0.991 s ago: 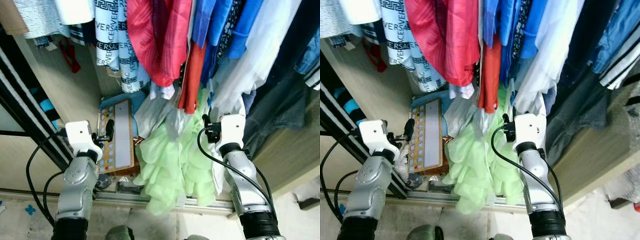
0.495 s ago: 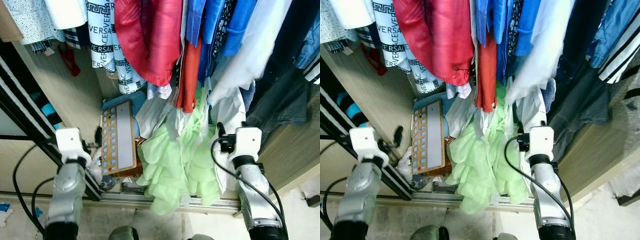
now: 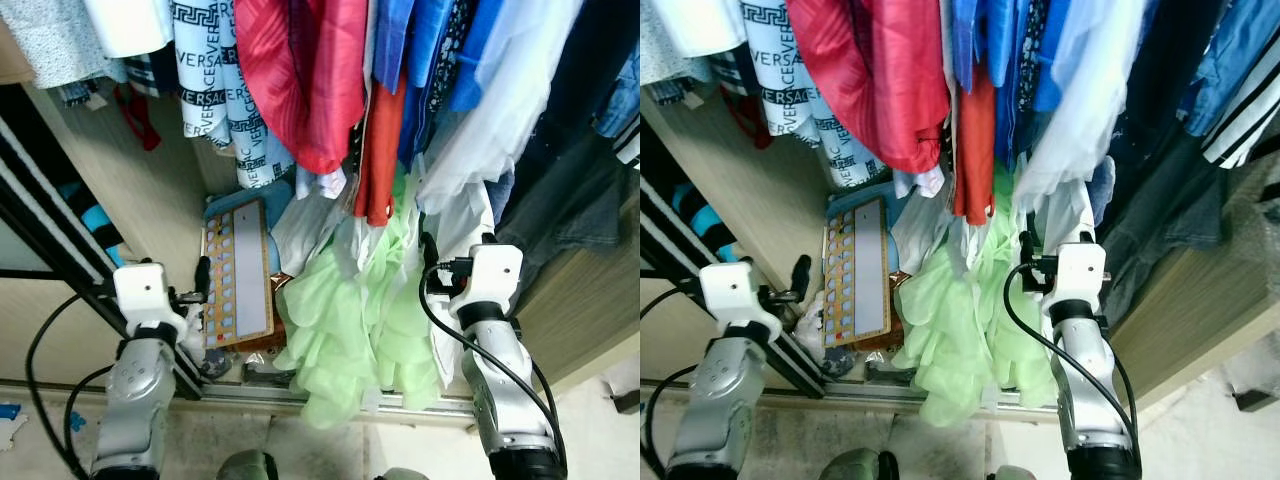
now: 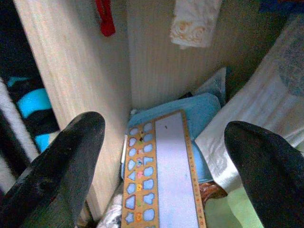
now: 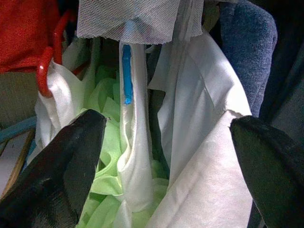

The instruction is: Clean up the room

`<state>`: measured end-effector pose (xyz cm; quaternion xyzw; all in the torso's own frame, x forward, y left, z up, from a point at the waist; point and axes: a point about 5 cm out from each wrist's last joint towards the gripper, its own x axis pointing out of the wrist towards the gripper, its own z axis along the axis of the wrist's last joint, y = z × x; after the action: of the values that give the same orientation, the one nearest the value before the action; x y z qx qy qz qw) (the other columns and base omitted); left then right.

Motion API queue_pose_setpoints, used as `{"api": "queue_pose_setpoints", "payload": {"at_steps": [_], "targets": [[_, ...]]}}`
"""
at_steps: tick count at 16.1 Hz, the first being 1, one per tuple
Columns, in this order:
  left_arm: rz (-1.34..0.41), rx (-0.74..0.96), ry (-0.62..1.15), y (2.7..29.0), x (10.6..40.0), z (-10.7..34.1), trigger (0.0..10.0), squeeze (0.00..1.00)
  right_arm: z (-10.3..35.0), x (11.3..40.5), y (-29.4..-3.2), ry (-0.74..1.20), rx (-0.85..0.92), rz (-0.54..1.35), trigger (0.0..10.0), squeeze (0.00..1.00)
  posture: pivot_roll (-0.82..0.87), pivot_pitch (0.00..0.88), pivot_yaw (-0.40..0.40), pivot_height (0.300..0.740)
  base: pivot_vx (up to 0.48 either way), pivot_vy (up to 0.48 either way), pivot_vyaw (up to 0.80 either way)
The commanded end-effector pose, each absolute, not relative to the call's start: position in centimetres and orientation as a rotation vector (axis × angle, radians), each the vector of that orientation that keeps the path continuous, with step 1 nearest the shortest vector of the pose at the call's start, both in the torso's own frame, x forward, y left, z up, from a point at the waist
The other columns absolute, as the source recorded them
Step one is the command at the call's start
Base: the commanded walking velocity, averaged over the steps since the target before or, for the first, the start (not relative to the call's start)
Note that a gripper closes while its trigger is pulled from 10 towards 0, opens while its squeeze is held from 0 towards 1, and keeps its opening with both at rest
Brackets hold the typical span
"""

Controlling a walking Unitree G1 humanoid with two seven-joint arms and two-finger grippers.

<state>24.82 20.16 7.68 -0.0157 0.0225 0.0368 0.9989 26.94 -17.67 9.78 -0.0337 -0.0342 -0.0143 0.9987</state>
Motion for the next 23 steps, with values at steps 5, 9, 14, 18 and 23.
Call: {"api": "queue_pose_setpoints", "payload": {"at_steps": [5, 9, 14, 18, 23], "targets": [[0.085, -0.003, 0.025, 19.9, 24.6, 9.4, 10.0, 0.0, 12.0, 26.3, -16.9, -0.086, -0.083, 0.005, 10.0, 0.0, -0.06, 0.0, 0.012, 0.74, 0.0, 0.0, 0.0], [0.055, 0.002, 0.033, 19.2, 24.4, 9.7, 10.0, 0.0, 12.2, 25.7, -16.9, -0.066, -0.13, 0.009, 10.0, 0.0, -0.07, 0.0, 0.012, 0.74, 0.0, 0.0, 0.2], [0.021, -0.018, 0.028, 18.0, 24.4, 10.2, 10.0, 0.0, 12.9, 25.2, -16.2, -0.078, -0.165, 0.06, 10.0, 0.0, -0.07, 0.0, 0.009, 0.74, 0.0, 0.0, 0.8], [0.012, -0.086, -0.008, 18.3, 24.1, 10.7, 0.0, 0.0, 13.2, 25.3, -16.0, -0.081, -0.166, 0.078, 0.0, 0.0, -0.07, 0.0, 0.002, 0.74, 0.0, 0.0, 0.2], [0.035, -0.045, 0.045, 18.4, 24.2, 10.3, 10.0, 0.0, 13.1, 25.3, -15.6, -0.066, -0.164, 0.12, 10.0, 0.0, -0.07, 0.0, -0.006, 0.74, 0.0, 0.0, 0.0]]}}
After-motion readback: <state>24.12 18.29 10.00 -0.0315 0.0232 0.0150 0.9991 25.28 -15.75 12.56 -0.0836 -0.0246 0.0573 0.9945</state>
